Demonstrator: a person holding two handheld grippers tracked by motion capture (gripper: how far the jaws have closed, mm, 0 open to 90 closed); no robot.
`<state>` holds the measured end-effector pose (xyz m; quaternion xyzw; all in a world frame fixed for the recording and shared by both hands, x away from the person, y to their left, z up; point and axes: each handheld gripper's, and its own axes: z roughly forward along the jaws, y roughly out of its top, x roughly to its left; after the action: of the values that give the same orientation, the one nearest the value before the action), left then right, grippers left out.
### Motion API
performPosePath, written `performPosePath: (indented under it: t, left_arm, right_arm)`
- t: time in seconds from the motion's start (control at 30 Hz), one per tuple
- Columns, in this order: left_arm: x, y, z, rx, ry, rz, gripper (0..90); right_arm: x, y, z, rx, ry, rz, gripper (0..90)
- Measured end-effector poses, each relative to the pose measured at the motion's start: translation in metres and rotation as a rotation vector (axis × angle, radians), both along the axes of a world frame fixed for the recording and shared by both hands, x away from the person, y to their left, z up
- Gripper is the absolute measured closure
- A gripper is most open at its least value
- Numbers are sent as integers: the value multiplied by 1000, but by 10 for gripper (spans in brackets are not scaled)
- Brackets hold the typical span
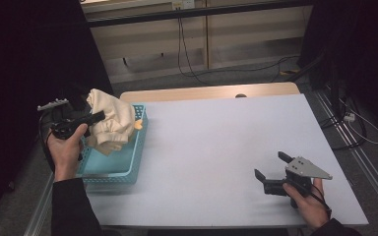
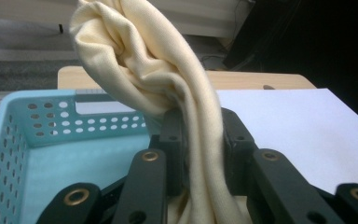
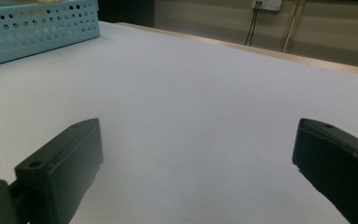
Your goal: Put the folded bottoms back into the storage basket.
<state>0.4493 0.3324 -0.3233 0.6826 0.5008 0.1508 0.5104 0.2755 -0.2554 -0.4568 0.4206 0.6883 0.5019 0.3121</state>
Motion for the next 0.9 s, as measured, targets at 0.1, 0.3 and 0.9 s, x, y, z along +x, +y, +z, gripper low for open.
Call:
performPosePath:
  t: [0.1, 0.3, 0.9]
  left_arm:
    - [2, -1, -3, -4, 8, -3, 744]
    - [6, -5, -8, -6, 15, -27, 743]
    - [20, -13, -31, 29, 91, -30, 743]
  right_arm:
    - [0, 0, 0, 2, 1, -2, 12]
    - [0, 0, 0, -2, 0, -1, 12]
    - [1, 0, 0, -8, -2, -1, 12]
